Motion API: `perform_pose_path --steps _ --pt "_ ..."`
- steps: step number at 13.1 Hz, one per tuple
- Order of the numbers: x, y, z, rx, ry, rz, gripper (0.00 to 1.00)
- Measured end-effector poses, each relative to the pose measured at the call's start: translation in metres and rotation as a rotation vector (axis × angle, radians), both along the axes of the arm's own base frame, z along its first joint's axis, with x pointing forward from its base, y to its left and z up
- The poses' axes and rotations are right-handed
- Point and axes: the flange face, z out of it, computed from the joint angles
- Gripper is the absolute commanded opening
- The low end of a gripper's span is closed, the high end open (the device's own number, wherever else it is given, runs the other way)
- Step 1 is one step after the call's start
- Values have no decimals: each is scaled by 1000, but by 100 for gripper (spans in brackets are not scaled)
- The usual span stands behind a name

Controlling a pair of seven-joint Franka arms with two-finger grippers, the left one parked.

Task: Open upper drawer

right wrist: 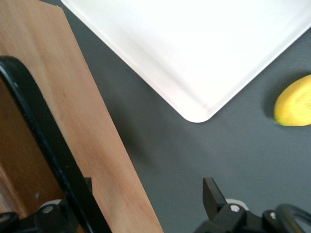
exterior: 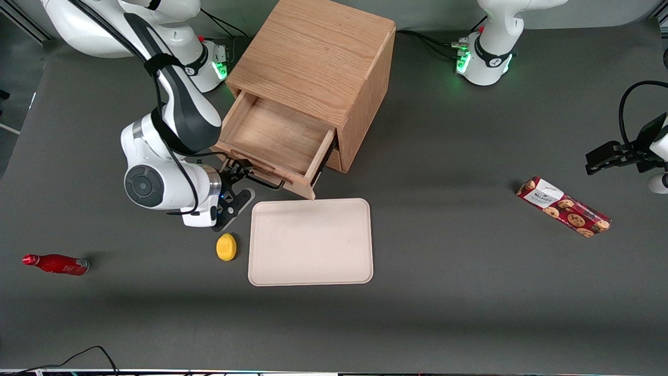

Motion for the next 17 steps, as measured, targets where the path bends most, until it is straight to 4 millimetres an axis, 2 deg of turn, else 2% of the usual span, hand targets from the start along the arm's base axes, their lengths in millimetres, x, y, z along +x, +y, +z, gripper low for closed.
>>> perform_pose_path --steps 8,17 --pt "11 -19 1 26 2 -25 100" --pt "14 -26 6 38 -10 -22 100"
